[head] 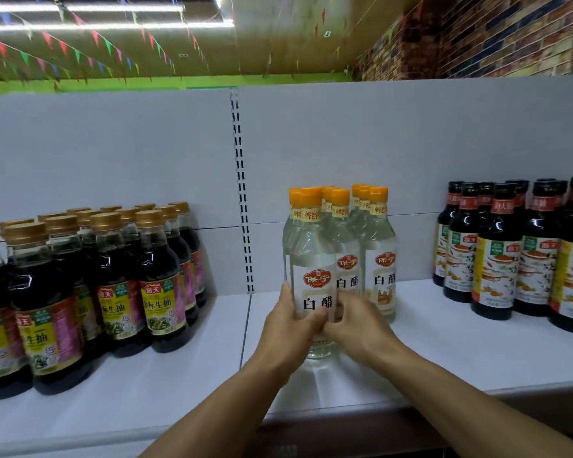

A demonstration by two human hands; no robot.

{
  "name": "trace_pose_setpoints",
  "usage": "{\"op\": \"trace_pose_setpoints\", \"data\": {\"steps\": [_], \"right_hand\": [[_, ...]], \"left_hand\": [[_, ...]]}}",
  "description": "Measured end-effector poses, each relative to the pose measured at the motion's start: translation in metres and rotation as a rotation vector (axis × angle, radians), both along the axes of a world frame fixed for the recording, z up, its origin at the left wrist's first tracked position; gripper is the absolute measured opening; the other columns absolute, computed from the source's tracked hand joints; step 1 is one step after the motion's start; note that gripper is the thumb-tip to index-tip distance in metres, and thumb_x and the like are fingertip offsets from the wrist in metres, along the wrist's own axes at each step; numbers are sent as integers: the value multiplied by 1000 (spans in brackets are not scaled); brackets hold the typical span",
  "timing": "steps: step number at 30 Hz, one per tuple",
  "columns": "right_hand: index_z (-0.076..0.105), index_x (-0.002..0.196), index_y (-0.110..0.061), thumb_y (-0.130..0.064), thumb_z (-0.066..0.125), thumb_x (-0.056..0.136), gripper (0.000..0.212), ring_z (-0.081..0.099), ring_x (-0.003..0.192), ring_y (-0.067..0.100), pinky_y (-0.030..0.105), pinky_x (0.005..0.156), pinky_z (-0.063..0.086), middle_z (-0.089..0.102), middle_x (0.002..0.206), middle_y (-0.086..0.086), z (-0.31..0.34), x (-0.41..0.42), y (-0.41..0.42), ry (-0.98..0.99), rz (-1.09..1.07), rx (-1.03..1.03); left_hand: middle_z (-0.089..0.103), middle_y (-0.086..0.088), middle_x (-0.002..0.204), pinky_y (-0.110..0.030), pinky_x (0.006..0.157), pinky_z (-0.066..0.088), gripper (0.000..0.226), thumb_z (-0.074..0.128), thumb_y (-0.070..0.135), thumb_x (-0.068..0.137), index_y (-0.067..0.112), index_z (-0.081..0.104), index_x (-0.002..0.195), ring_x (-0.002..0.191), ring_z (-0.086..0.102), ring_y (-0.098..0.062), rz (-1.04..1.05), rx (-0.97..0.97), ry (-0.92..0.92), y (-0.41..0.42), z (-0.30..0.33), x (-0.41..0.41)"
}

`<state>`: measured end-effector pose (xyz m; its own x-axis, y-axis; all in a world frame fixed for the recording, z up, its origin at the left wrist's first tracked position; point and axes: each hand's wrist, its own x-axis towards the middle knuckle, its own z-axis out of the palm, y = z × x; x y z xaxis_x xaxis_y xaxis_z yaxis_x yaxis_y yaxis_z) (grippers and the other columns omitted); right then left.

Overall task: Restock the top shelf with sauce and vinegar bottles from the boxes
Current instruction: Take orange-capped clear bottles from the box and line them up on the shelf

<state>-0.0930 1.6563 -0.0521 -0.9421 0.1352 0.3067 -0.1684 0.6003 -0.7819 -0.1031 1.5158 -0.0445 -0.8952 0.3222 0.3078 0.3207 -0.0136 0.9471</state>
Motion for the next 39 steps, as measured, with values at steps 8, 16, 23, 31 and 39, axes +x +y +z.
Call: {"op": "trace_pose_setpoints", "data": {"steps": [8, 16, 23, 31, 39], "right_hand": [[66, 107, -30, -37, 74, 70, 38, 69, 93, 10, 38, 86, 58, 74, 98, -10, -4, -8, 1, -8, -5, 18], [67, 105, -28, -44, 72, 66, 42, 70, 91, 11, 38, 84, 59, 75, 95, -9, -9, -16, 1, -1, -13, 1], [66, 106, -28, -47, 76, 63, 48, 69, 90, 9, 38, 84, 59, 74, 94, -11, -11, -22, 3, -9, -31, -19], [64, 110, -32, -64, 66, 49, 69, 68, 92, 7, 37, 85, 58, 73, 97, -14, -14, -23, 2, -12, -9, -42], [61, 112, -34, -69, 64, 47, 74, 67, 95, 10, 40, 88, 56, 72, 99, -15, -13, -22, -2, -45, -47, -25]], "left_hand": [[74, 7, 103, -16, 68, 55, 37, 62, 6, 92, 25, 54, 123, 90, 72, -5, -5, 15, -20, 3, -4, -6], [74, 6, 105, -16, 69, 55, 38, 61, 6, 93, 24, 53, 126, 92, 71, -6, -24, 17, -40, 3, -7, -13], [73, 6, 107, -19, 72, 56, 38, 59, 7, 94, 26, 52, 127, 94, 71, -7, -31, 24, -63, 5, -9, -20], [74, 4, 105, -20, 73, 56, 37, 59, 6, 94, 22, 54, 126, 92, 72, -8, -31, 33, -65, 5, -11, -23], [73, 0, 105, -16, 66, 55, 37, 58, 3, 94, 20, 53, 127, 88, 72, -8, -26, 36, -79, 5, -10, -22]]}}
